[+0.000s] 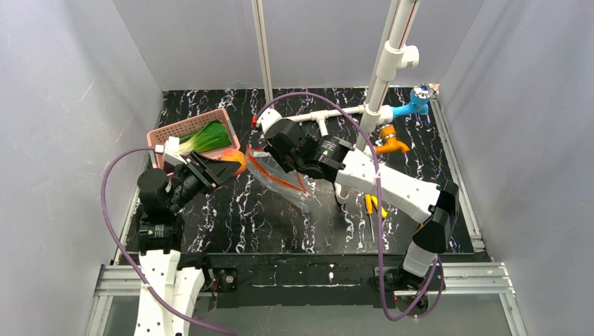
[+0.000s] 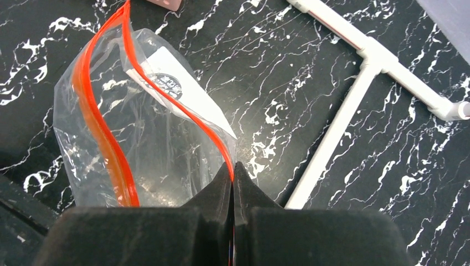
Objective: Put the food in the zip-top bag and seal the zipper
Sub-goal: Place the fake fruit in the zipper food storage bag.
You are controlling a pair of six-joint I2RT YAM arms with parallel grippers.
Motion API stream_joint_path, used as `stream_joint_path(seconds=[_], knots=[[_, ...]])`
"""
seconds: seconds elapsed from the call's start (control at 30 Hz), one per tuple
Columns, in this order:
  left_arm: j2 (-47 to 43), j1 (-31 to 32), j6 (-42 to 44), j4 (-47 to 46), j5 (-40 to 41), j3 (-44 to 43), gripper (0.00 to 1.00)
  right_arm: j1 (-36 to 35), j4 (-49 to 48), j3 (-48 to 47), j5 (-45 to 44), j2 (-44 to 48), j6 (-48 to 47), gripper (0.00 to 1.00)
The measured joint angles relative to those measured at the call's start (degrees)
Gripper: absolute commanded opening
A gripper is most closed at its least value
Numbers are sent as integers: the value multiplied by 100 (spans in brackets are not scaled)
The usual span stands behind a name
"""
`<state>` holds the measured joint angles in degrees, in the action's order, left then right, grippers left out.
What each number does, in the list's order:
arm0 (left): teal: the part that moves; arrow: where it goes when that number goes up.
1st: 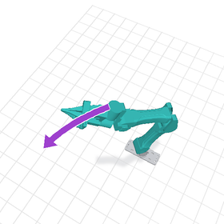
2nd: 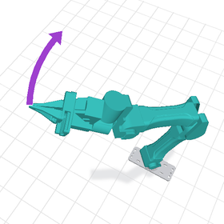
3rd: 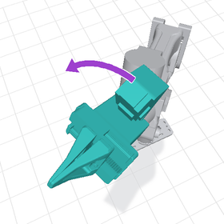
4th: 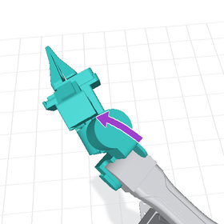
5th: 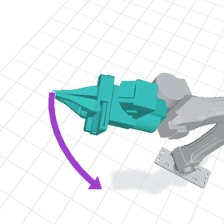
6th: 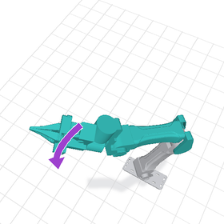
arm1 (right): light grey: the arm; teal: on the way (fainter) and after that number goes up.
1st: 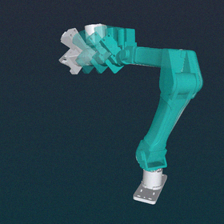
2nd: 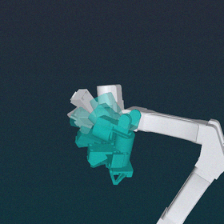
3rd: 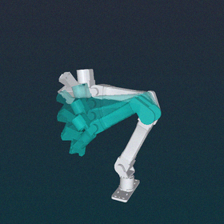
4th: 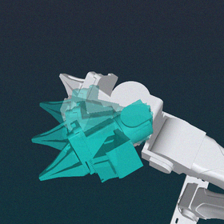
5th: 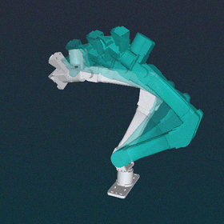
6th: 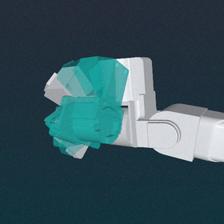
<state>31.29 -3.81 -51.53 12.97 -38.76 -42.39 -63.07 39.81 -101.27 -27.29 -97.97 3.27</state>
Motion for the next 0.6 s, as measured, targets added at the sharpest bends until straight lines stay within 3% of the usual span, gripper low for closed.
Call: stream_joint_path(seconds=[0.13,0.33,0.43,0.6], knots=[[57,223,-647,-957,-63,415,22,4,70,0,214,0,96,1],[514,1587,-1113,-2157,293,614,19,4,74,0,452,0,195,1],[765,2100,-1084,-2374,660,614,18,28,186,0,468,9,234,1],[822,2385,-1001,-2459,1329,876,19,131,210,0,669,15,334,1]])
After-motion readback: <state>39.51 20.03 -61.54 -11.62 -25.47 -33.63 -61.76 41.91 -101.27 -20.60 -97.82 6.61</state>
